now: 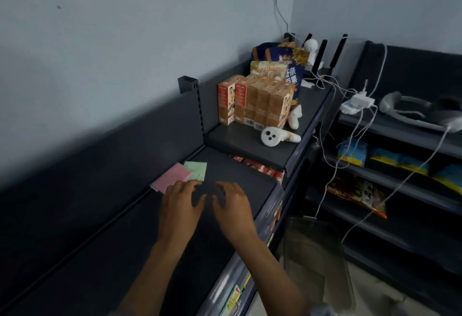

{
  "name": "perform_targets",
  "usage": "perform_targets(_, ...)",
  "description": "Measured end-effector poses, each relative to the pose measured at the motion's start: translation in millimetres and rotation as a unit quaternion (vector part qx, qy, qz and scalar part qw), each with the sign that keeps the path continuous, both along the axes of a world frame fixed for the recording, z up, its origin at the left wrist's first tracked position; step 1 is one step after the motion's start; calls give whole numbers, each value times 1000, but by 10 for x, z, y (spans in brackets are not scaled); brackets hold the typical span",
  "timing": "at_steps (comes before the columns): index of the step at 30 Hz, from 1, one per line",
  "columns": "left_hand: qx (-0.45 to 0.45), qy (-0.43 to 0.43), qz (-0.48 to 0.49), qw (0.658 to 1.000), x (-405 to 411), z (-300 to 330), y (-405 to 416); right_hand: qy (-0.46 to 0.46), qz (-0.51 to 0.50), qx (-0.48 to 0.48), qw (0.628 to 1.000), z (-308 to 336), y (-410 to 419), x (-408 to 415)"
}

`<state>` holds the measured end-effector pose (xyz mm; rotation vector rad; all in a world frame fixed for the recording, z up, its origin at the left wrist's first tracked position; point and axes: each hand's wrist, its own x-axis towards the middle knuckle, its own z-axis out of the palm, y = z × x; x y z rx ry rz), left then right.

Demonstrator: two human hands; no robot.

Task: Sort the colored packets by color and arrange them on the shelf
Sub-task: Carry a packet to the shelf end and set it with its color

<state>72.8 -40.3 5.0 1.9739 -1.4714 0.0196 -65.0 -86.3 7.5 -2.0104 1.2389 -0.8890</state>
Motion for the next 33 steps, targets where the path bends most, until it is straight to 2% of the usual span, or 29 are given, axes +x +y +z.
perform_targets(5, 29, 42, 4, 999, 215, -153, -286, 9, -15, 15, 1000, -134, -269, 230)
perform_targets(9, 23, 41, 16, 999, 472, -163, -475, 17, 5, 13, 1000, -121, -434, 474)
perform_targets(16, 176, 2, 62, 982, 826, -330, -682, 40, 38, 19, 998, -101, -716, 851)
perform_targets(23, 211, -32, 80, 974, 902, -312, -869, 41, 45, 38, 997, -172, -954, 905)
perform_targets(26, 178, -11, 48, 983, 870, -144, -809, 43, 47, 43, 997, -201, -1002, 857)
perform_targets(30, 64, 28, 129, 989, 845, 111, -779, 37, 44, 46, 997, -224, -1048, 815)
perform_targets(33, -70, 170, 147, 972, 696, 310, -781, -16, 43, 78, 996, -196, -1059, 857)
